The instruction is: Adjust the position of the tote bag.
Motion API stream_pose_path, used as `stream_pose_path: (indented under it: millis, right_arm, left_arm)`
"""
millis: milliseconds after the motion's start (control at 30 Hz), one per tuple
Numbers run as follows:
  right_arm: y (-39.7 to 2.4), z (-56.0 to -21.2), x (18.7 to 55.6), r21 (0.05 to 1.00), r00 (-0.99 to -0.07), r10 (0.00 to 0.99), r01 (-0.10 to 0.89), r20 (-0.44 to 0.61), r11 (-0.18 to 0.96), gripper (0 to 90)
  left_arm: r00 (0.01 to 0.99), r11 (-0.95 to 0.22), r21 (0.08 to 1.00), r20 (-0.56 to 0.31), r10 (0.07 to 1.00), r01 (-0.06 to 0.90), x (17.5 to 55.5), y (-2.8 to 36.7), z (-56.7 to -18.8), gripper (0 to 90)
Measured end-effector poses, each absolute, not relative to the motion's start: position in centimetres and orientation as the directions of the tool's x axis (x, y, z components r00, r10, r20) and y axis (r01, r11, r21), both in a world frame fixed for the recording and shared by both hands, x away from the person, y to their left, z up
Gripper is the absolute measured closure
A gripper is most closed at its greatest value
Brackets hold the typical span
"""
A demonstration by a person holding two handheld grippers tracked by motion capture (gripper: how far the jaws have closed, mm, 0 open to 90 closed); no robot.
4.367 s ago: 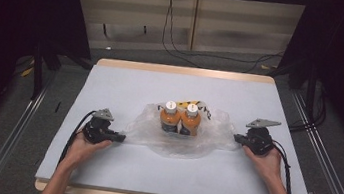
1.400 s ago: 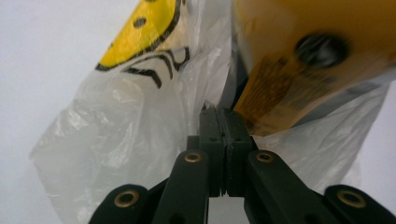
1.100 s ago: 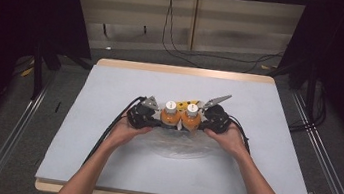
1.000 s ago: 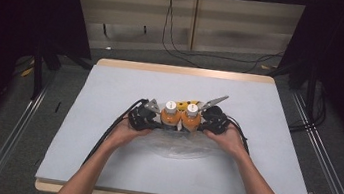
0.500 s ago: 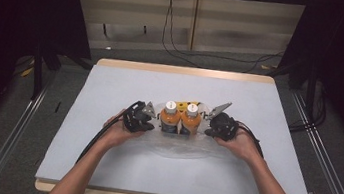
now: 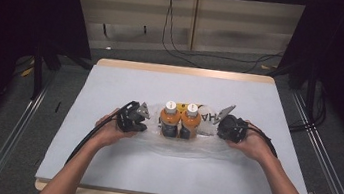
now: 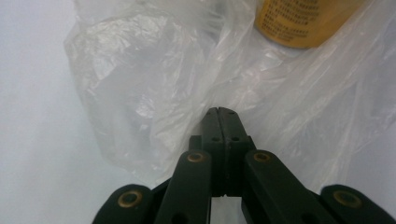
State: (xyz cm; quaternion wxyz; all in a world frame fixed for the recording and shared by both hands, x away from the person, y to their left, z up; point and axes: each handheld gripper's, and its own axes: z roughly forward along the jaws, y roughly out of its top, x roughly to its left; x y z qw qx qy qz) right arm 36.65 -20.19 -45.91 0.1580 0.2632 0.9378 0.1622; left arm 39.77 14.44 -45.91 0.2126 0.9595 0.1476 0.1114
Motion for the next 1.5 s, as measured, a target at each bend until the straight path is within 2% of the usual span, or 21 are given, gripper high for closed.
stream_pose_path:
  millis: [67,133,400,567,933,1500]
  right_arm:
    - [-20.9,-45.9,36.6,0.386,-0.807,0.55,0.448,-0.214,0.806,90.0]
    - [-21.1,-45.9,36.5,0.385,-0.805,0.554,0.452,-0.213,0.805,90.0]
    - [-22.8,-45.9,36.5,0.359,-0.791,0.573,0.481,-0.216,0.8,90.0]
    - [-24.0,-45.8,36.0,0.352,-0.798,0.569,0.483,-0.2,0.802,90.0]
    - [-24.9,-45.7,35.2,0.369,-0.814,0.554,0.468,-0.173,0.803,90.0]
    - [-26.5,-45.6,34.0,0.379,-0.802,0.574,0.486,-0.165,0.788,90.0]
  left_arm:
    - [0.93,-0.858,0.446,0.132,0.344,0.254,40.1,14.9,-45.9,90.0]
    - [0.928,-0.867,0.434,0.155,0.34,0.246,40.2,15.0,-45.8,90.0]
    - [0.92,-0.872,0.405,0.153,0.36,0.274,40.3,16.8,-45.7,90.0]
    - [0.916,-0.85,0.434,0.12,0.383,0.298,39.7,18.9,-45.8,90.0]
    - [0.925,-0.859,0.418,0.102,0.366,0.294,38.6,20.0,-45.7,90.0]
    - [0.926,-0.836,0.456,0.063,0.372,0.305,38.0,21.3,-45.8,90.0]
